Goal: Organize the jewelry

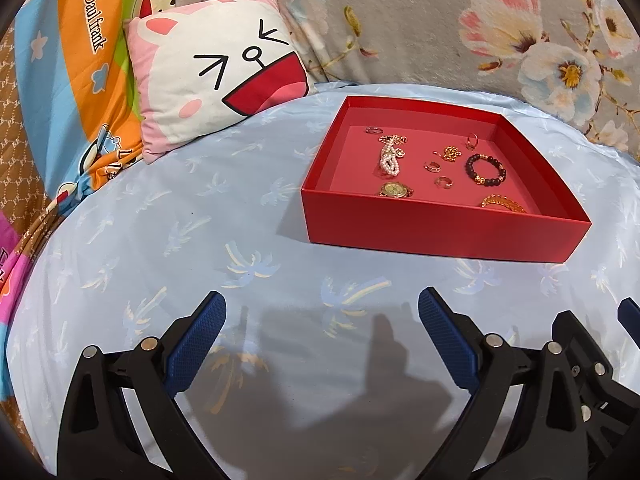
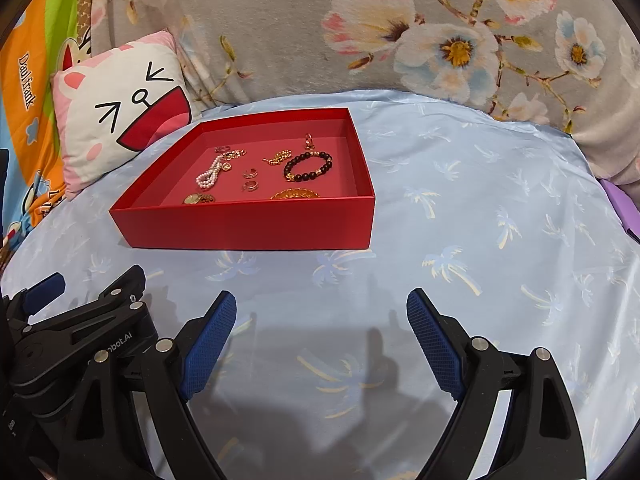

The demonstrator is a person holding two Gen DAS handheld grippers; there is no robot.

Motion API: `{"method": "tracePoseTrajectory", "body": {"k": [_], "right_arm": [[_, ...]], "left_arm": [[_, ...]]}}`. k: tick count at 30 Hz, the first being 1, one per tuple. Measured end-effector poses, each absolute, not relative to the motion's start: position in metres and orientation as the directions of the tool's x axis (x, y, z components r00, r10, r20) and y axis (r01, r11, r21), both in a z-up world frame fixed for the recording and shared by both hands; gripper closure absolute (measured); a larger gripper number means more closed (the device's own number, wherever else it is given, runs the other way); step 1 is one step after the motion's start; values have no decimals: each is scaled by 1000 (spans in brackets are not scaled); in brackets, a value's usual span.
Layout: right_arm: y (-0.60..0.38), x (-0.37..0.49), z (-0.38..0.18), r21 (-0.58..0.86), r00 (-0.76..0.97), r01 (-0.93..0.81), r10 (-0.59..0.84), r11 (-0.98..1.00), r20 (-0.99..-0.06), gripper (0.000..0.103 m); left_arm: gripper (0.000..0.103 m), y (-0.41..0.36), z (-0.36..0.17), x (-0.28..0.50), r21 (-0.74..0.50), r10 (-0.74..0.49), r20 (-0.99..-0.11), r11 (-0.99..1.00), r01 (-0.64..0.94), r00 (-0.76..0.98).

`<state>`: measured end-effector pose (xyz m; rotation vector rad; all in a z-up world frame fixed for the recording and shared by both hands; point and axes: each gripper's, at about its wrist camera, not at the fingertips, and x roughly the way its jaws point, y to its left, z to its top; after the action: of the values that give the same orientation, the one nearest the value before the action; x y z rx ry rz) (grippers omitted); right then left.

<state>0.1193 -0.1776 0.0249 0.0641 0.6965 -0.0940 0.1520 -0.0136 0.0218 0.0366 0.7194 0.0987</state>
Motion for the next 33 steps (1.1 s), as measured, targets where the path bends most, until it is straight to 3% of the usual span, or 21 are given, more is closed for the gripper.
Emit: {"method": "tracePoseTrajectory", "body": {"k": [33], "right_arm": [[-177,119,25,25,764,107,-66,994,-641,17]], "left_arm": [[9,-13,23,151,77,116,-654,993,-88,747]]}}
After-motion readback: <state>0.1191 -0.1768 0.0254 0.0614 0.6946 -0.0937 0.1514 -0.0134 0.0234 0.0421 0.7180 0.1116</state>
